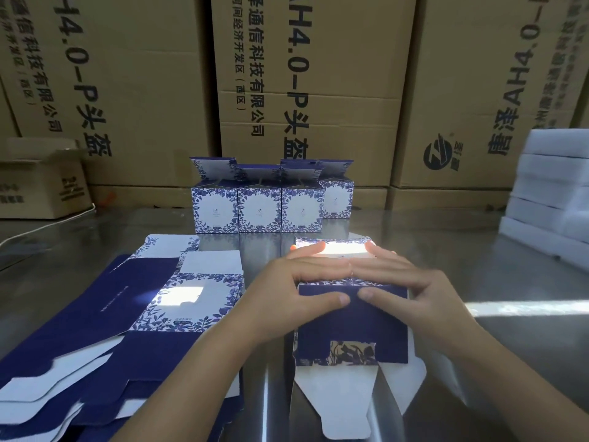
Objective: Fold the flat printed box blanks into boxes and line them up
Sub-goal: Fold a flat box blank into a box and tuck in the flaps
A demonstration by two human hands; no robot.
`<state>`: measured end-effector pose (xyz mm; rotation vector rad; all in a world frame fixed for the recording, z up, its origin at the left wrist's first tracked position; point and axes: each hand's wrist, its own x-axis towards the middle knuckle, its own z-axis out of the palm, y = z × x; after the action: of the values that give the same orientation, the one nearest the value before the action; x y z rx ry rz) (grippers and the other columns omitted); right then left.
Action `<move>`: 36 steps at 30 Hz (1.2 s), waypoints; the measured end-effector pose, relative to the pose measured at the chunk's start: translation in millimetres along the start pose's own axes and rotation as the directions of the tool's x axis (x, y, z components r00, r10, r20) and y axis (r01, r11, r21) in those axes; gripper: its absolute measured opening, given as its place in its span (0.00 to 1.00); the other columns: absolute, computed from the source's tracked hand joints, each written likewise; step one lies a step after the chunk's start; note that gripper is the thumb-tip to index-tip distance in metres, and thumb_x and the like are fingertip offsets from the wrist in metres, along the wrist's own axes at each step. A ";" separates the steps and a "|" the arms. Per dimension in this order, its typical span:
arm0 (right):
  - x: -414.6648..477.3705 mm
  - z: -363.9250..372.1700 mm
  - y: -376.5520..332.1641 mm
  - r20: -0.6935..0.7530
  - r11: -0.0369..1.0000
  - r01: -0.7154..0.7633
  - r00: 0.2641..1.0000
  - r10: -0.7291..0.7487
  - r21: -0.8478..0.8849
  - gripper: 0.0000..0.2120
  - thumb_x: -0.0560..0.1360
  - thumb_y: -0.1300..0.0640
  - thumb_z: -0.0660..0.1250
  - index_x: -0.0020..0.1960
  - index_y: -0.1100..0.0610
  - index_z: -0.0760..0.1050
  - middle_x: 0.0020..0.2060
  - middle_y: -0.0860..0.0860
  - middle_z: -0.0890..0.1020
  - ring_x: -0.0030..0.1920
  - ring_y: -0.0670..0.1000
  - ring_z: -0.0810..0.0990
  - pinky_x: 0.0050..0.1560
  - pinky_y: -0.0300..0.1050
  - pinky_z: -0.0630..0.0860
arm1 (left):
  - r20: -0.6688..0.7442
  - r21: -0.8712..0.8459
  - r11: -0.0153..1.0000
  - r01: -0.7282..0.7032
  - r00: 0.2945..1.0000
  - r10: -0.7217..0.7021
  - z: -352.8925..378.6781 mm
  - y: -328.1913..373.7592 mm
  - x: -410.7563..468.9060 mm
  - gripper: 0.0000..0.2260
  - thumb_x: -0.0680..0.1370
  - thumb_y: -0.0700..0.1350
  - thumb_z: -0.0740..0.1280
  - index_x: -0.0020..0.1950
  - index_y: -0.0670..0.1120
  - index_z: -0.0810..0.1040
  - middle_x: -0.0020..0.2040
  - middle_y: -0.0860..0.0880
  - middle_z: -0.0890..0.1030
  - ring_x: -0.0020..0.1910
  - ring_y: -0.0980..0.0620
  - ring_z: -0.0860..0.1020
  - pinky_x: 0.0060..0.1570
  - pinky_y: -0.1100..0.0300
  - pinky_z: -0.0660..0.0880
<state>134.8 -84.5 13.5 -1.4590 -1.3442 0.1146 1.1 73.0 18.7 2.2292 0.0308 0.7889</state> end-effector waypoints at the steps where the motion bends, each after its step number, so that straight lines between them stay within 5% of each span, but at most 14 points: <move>1: 0.7 -0.1 -0.4 0.002 1.000 0.007 1.000 -0.007 -0.017 0.17 0.64 0.48 0.71 0.52 0.49 0.83 0.53 0.39 0.82 0.66 0.36 0.69 0.69 0.32 0.60 | 0.000 0.007 1.000 -0.001 1.000 0.001 -0.3 0.1 0.1 0.14 0.71 0.45 0.75 0.54 0.59 0.81 0.55 0.67 0.79 0.66 0.73 0.62 0.58 0.82 0.57; 7: 2.5 1.1 2.0 -0.057 0.997 0.048 0.997 -0.052 -0.062 0.13 0.64 0.51 0.71 0.48 0.48 0.83 0.48 0.39 0.84 0.58 0.38 0.77 0.67 0.32 0.64 | -0.023 0.028 1.000 0.004 1.000 -0.003 2.0 -1.2 1.9 0.13 0.71 0.46 0.74 0.54 0.57 0.82 0.55 0.63 0.80 0.65 0.72 0.65 0.63 0.77 0.60; 16: 3.7 1.7 5.5 -0.085 0.989 0.111 0.989 -0.119 -0.096 0.10 0.64 0.52 0.71 0.46 0.48 0.83 0.44 0.38 0.84 0.52 0.37 0.80 0.57 0.26 0.67 | -0.038 0.071 0.997 -0.032 0.999 0.035 3.5 0.6 2.4 0.13 0.73 0.45 0.72 0.54 0.60 0.80 0.49 0.70 0.78 0.60 0.75 0.67 0.58 0.80 0.61; 20: 2.6 2.8 6.3 -0.105 0.986 0.132 0.984 -0.142 -0.103 0.10 0.65 0.52 0.71 0.45 0.51 0.84 0.46 0.42 0.85 0.53 0.42 0.81 0.58 0.30 0.69 | -0.032 0.078 0.996 -0.031 0.999 0.033 2.1 3.3 1.7 0.16 0.72 0.46 0.73 0.49 0.69 0.78 0.47 0.76 0.77 0.61 0.74 0.67 0.56 0.81 0.61; 28: 1.1 7.3 5.1 -0.152 0.946 0.217 0.954 -0.257 -0.242 0.10 0.66 0.52 0.72 0.47 0.50 0.84 0.43 0.40 0.85 0.49 0.42 0.82 0.56 0.35 0.72 | -0.082 0.032 0.998 -0.056 0.995 0.058 6.7 3.3 0.7 0.13 0.73 0.46 0.73 0.48 0.65 0.80 0.46 0.73 0.78 0.61 0.73 0.69 0.58 0.79 0.63; 33: 2.0 4.9 9.5 -0.149 0.916 0.246 0.941 -0.304 -0.317 0.09 0.68 0.51 0.72 0.47 0.52 0.84 0.44 0.42 0.85 0.49 0.40 0.82 0.57 0.42 0.74 | -0.123 0.070 0.990 -0.124 0.984 0.132 11.1 4.1 0.4 0.13 0.73 0.43 0.72 0.54 0.57 0.79 0.50 0.70 0.78 0.59 0.69 0.73 0.68 0.60 0.65; 36: 3.2 4.7 11.6 -0.139 0.913 0.249 0.942 -0.306 -0.322 0.09 0.68 0.51 0.73 0.47 0.52 0.85 0.44 0.42 0.85 0.49 0.41 0.82 0.56 0.45 0.74 | -0.127 0.072 0.984 -0.162 0.977 0.170 10.2 5.0 0.2 0.13 0.73 0.42 0.72 0.54 0.56 0.79 0.49 0.72 0.78 0.56 0.70 0.75 0.64 0.65 0.67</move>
<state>140.3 -76.4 5.0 -1.4658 -1.4424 -0.4221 5.8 62.8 16.7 2.2546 -0.0687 1.0393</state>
